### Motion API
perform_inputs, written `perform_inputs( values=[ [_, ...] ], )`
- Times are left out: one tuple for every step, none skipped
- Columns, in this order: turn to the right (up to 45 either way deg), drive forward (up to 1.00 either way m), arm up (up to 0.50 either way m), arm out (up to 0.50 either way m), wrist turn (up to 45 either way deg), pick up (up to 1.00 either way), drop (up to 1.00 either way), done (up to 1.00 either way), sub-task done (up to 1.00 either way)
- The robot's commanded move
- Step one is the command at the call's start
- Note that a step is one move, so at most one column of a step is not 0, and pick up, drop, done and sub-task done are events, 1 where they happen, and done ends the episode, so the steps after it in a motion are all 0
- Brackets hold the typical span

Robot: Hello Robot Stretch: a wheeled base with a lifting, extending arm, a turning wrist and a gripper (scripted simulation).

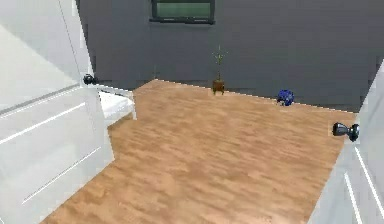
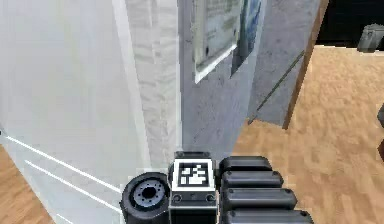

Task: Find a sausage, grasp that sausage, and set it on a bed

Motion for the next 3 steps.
perform_inputs(
  values=[
    [-6.0, 0.00, 0.00, 0.00, 0.0, 0.00, 0.00, 0.00, 0.00],
    [0.0, 1.00, 0.00, 0.00, 0.0, 0.00, 0.00, 0.00, 0.00],
    [-3.0, 0.00, 0.00, 0.00, 0.0, 0.00, 0.00, 0.00, 0.00]
  ],
)
